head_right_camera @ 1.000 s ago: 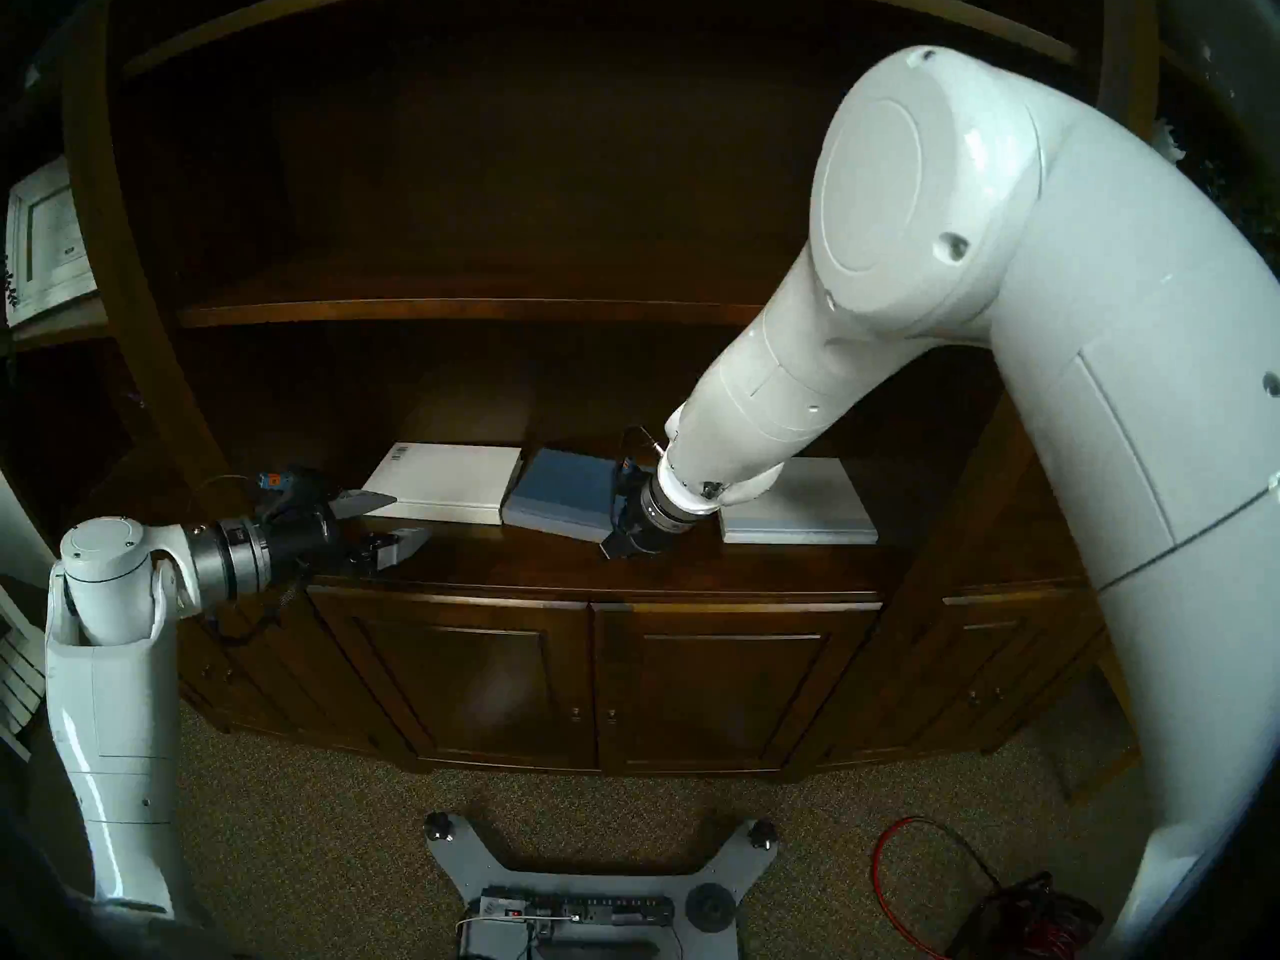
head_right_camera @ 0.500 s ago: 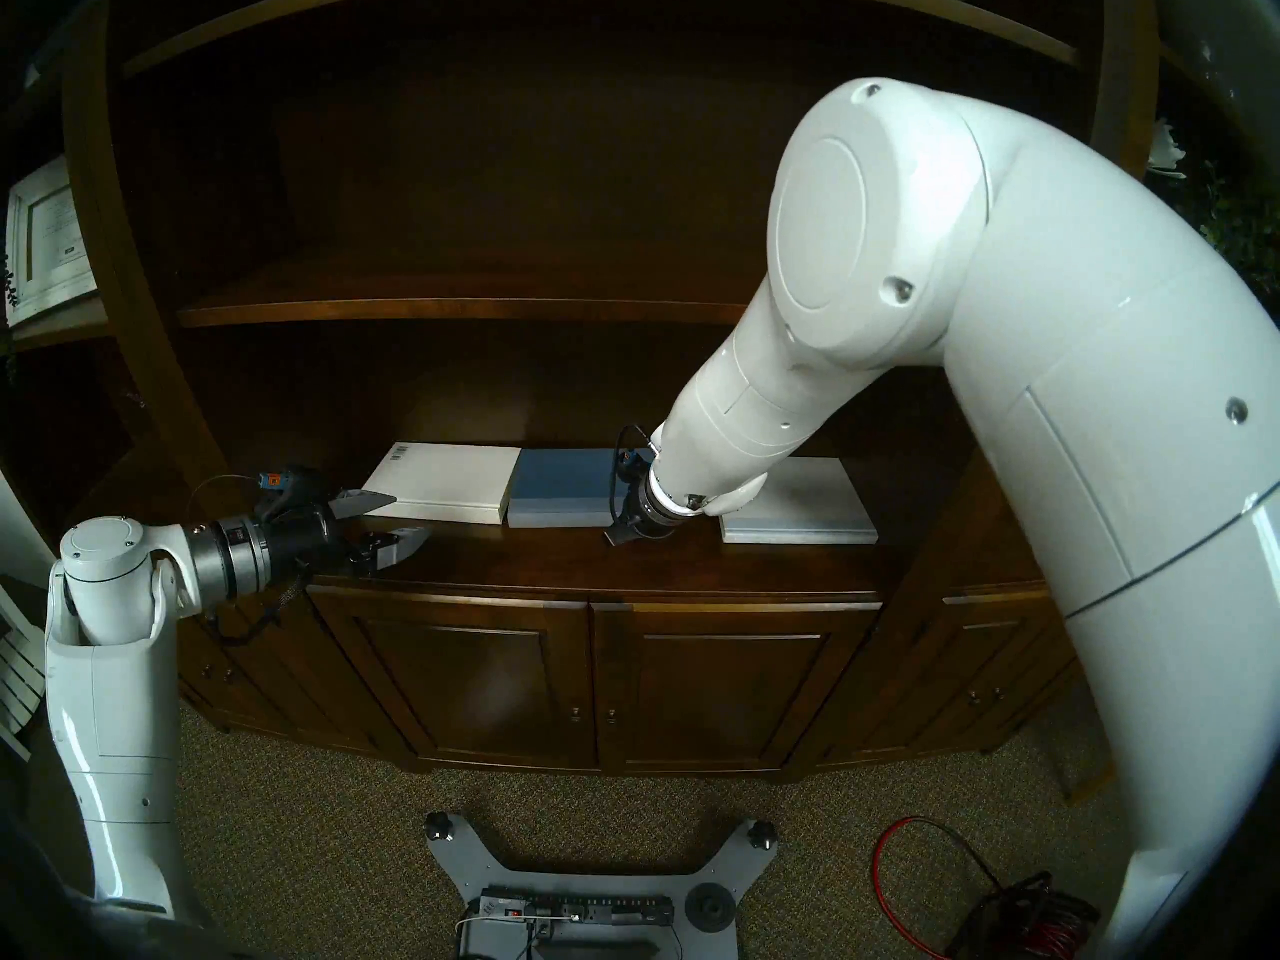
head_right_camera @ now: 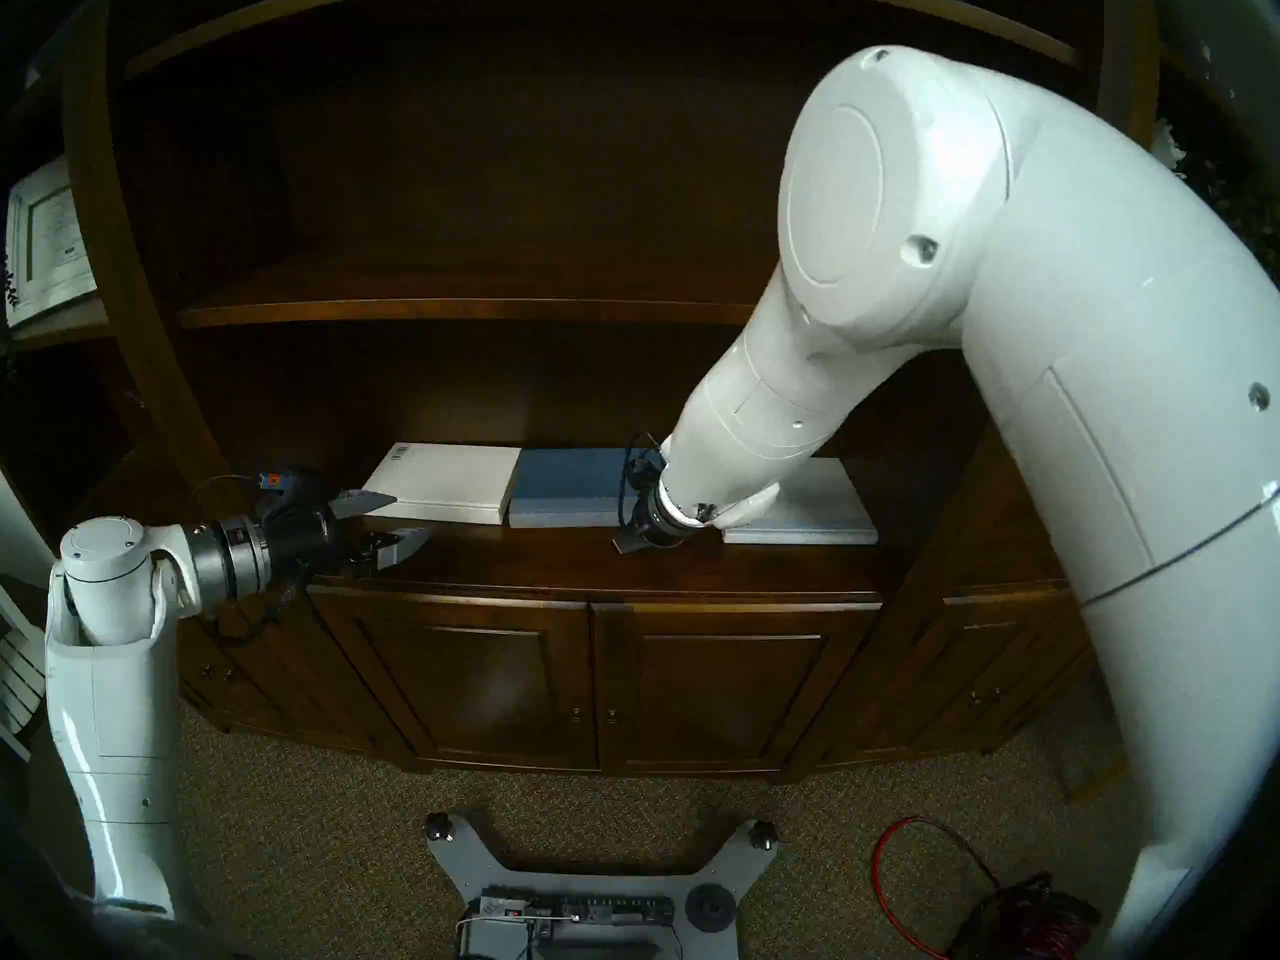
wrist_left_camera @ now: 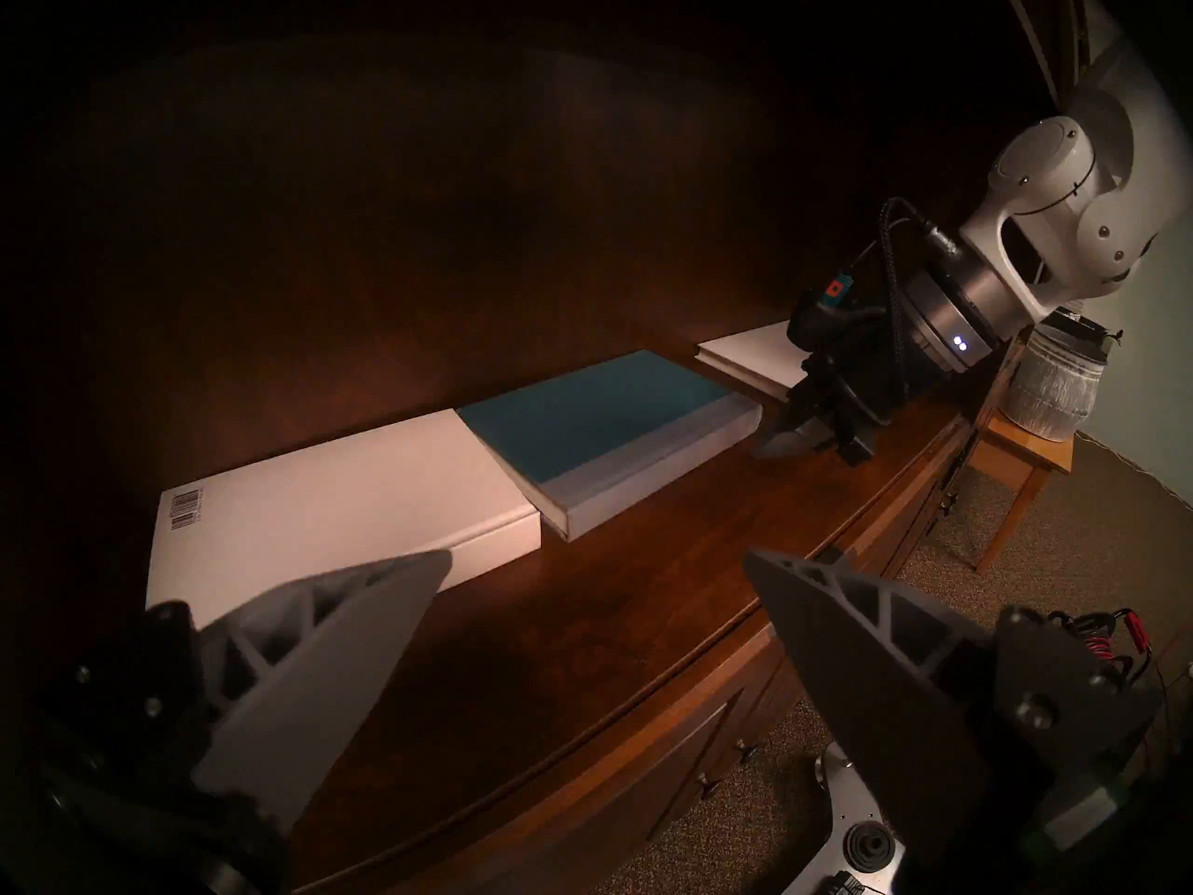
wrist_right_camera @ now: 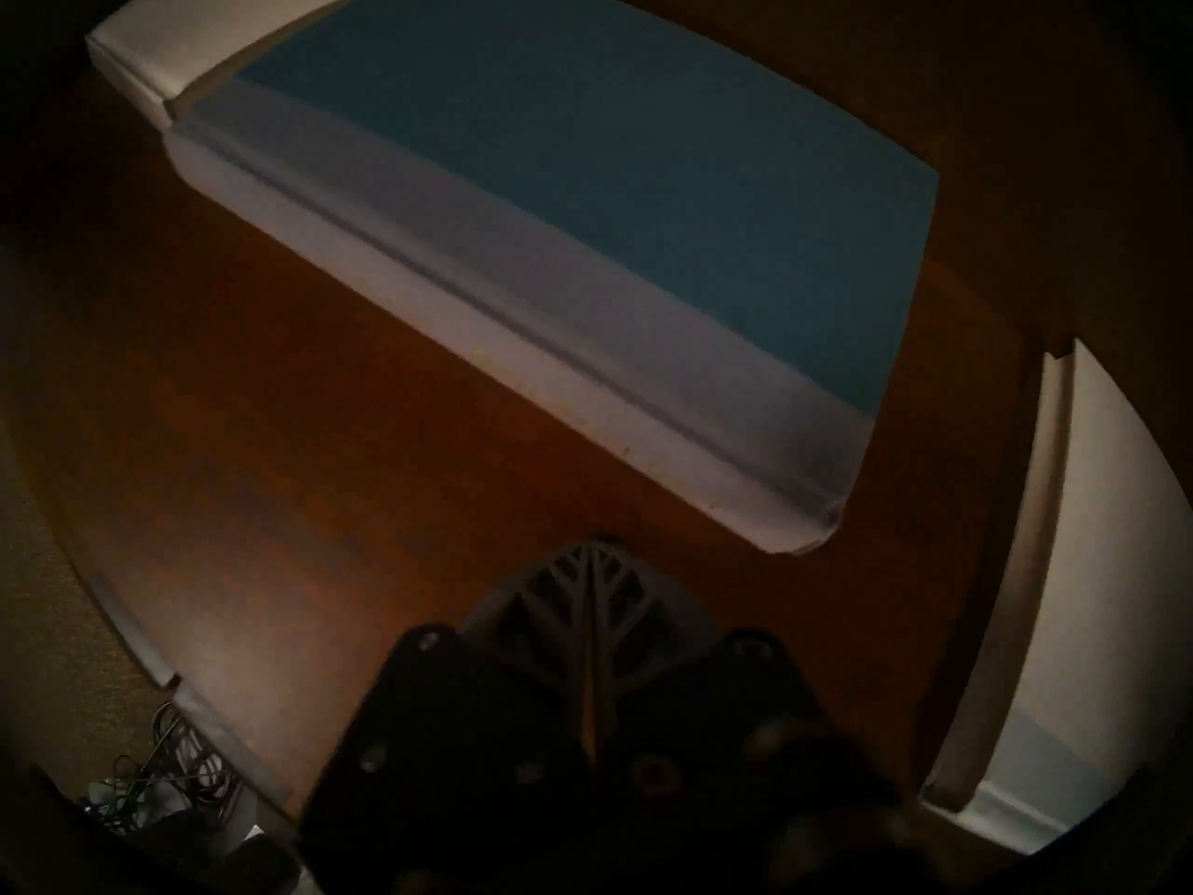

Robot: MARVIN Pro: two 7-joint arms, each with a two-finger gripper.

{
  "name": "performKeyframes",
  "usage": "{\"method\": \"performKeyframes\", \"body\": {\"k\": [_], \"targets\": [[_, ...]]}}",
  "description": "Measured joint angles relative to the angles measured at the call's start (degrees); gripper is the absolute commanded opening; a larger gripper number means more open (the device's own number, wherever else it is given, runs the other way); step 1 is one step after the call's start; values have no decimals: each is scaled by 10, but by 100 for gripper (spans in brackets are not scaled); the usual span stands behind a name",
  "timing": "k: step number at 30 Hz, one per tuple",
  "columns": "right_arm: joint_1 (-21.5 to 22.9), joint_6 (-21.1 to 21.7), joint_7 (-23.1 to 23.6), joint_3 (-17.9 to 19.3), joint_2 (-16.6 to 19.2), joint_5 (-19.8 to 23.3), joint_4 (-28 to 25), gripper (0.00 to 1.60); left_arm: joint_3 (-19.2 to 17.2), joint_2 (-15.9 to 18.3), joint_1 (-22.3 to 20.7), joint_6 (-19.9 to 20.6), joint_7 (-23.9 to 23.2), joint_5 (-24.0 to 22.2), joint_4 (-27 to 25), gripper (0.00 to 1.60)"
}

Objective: Close the books and align them horizontally on the shelf

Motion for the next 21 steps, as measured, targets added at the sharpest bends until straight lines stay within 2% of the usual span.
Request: {"method": "performKeyframes", "body": {"k": [6, 11, 13, 14, 15, 16, 21], "targets": [[19, -6, 37, 10, 8, -9, -34, 0, 0, 0, 0, 0, 0, 0, 0, 160], [26, -8, 49, 15, 10, -12, -33, 0, 0, 0, 0, 0, 0, 0, 0, 160], [26, -8, 52, 18, 10, -13, -26, 65, 0, 0, 0, 0, 0, 0, 0, 160], [26, -8, 52, 19, 10, -13, -24, 137, 0, 0, 0, 0, 0, 0, 0, 160], [26, -8, 53, 21, 10, -13, -20, 152, 0, 0, 0, 0, 0, 0, 0, 160], [26, -7, 53, 22, 10, -13, -19, 160, 0, 0, 0, 0, 0, 0, 0, 160], [26, 17, 38, 30, 2, 6, -3, 160, 0, 0, 0, 0, 0, 0, 0, 160]]}}
